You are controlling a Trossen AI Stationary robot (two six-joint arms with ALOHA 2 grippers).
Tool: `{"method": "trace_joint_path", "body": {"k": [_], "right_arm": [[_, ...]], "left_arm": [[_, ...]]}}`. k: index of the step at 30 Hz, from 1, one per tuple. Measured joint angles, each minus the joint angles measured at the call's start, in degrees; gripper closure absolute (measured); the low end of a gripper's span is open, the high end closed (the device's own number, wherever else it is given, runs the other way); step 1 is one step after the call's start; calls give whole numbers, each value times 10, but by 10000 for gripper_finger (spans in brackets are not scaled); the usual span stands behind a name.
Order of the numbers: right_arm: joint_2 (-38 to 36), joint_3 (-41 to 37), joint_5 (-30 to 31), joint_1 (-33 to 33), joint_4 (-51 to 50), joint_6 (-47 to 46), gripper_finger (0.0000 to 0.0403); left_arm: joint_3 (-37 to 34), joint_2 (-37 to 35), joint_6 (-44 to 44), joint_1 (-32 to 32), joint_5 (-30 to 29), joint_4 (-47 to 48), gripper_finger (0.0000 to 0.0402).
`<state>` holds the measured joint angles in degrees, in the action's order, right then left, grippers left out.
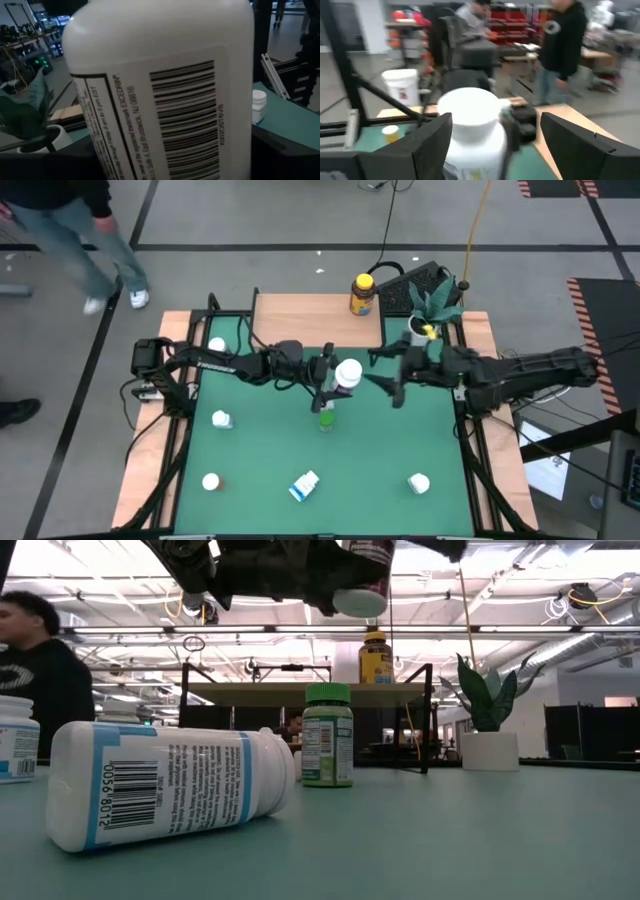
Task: Pick and place medicine bottles onto shelf by color
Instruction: Put the purple medicine bottle on the shelf
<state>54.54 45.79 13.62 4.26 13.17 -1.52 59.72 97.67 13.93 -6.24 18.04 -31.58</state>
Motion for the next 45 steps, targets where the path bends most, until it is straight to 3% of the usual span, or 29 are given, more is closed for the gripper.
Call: {"method": "trace_joint_path", "body": {"k": [5, 11, 20, 33, 45], "right_arm": [[39, 27, -104, -28, 31, -12, 92], [75, 34, -117, -56, 34, -28, 92], [91, 34, -214, -80, 37, -40, 106], [95, 34, -215, -80, 62, -26, 113], [119, 34, -226, -80, 75, -31, 157]], "left_arm": [[0, 0, 5, 0, 0, 4, 121], [0, 0, 21, -1, -2, 6, 121], [-1, 1, 18, 0, -1, 10, 121], [-1, 0, 5, -2, -7, -1, 121], [0, 0, 3, -1, -6, -1, 121]]}}
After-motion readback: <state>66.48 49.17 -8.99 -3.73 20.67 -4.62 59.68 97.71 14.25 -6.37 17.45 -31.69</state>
